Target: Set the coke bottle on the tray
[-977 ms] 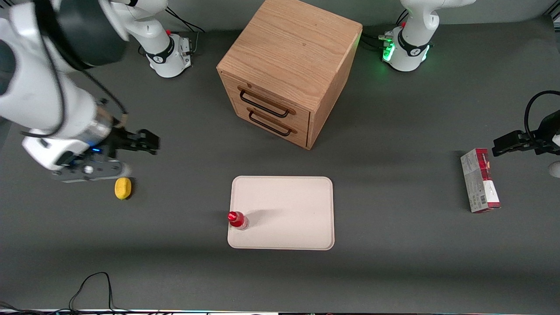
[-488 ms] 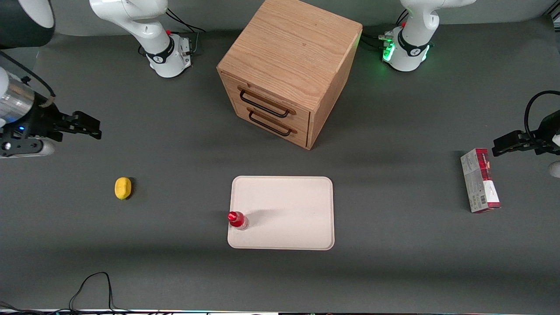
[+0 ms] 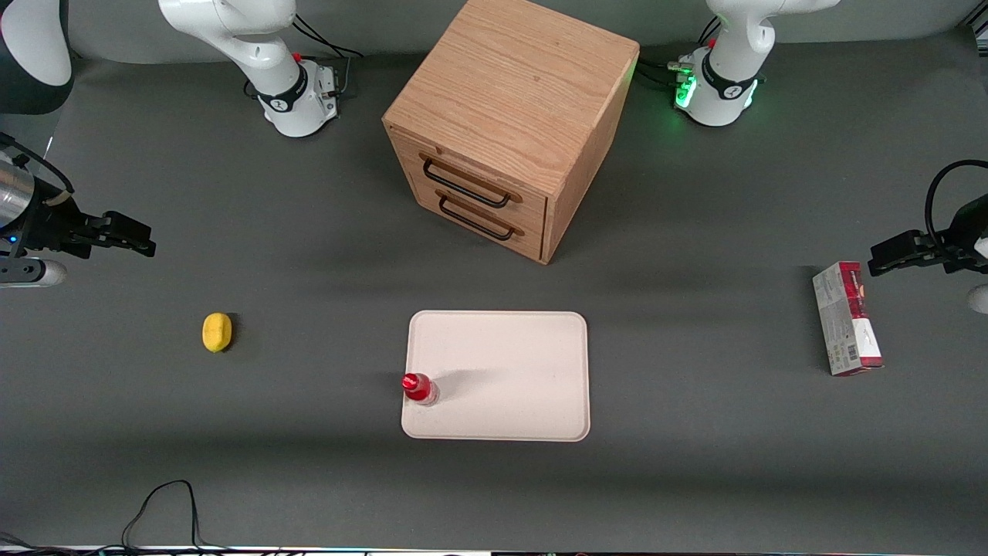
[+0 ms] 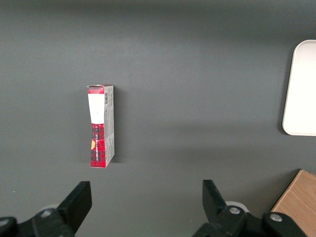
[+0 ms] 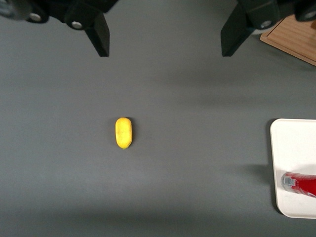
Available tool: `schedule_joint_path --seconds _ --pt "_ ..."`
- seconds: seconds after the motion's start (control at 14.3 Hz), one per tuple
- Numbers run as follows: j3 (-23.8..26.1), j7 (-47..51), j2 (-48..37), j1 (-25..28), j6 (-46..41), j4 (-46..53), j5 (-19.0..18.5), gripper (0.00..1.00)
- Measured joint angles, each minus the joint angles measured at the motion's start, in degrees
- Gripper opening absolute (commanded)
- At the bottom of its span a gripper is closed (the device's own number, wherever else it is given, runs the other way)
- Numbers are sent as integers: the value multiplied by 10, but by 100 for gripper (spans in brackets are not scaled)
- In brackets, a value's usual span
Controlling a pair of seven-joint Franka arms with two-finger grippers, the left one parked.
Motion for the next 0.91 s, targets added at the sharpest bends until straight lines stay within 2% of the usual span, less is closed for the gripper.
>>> schedule_joint_path --seconds 0.91 --pt "-7 -2 11 0 8 22 0 100"
